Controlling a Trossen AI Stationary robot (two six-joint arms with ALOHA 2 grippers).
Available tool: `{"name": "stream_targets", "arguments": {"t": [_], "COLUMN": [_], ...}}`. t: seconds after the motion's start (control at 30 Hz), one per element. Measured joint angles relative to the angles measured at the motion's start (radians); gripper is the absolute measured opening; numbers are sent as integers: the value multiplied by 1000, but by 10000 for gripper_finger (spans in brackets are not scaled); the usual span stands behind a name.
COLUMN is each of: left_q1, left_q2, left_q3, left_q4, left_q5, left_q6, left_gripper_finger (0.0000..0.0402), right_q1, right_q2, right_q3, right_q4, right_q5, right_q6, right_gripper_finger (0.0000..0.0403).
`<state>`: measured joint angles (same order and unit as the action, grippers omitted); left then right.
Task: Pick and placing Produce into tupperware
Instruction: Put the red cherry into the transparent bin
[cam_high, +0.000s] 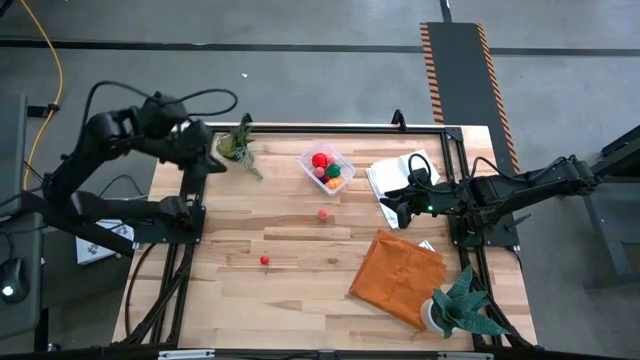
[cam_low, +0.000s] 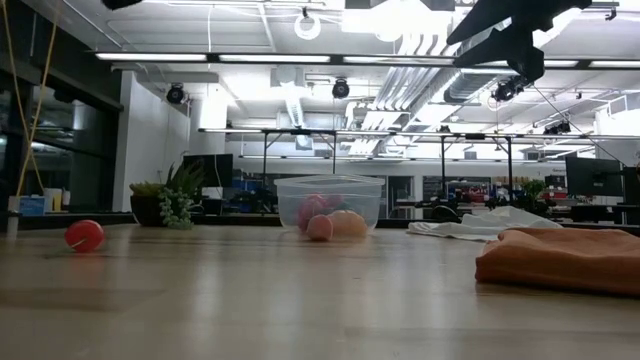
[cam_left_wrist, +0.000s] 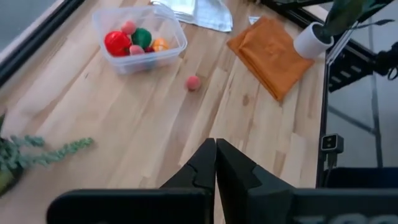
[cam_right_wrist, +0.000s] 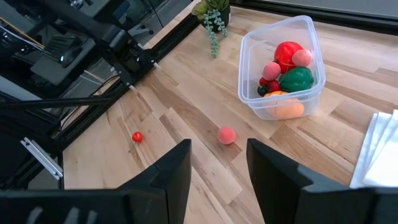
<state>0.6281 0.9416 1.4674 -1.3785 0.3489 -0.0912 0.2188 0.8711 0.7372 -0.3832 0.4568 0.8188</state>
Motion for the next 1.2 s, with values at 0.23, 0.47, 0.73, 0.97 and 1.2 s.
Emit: {"name": "stream_targets", "arguments": {"t": [0.23, 0.47, 0.73, 0.97, 1.2], "left_q1": [0, -1, 0, 0, 0], "left_q2": [-230, -422, -503, -498, -501], "left_q3": [-336, -642, -895, -1031, -1034], "left_q4": [164, 297, 454, 557, 571], "left_q5": [41, 165, 327, 441, 421], "left_q6": [-111, -153, -153, -185, -202], "left_gripper_finger": [3, 3, 3, 3, 3], "right_q1": [0, 0, -2, -2, -3], "right_q2": [0, 0, 0, 0, 35], "right_q3": [0, 0, 0, 0, 0], "right_q4": [0, 0, 0, 2, 28], "right_q5": [0, 2, 22, 60, 66], "right_q6": [3, 37, 110, 170, 179], "right_gripper_finger": [144, 144, 144, 144, 144]}}
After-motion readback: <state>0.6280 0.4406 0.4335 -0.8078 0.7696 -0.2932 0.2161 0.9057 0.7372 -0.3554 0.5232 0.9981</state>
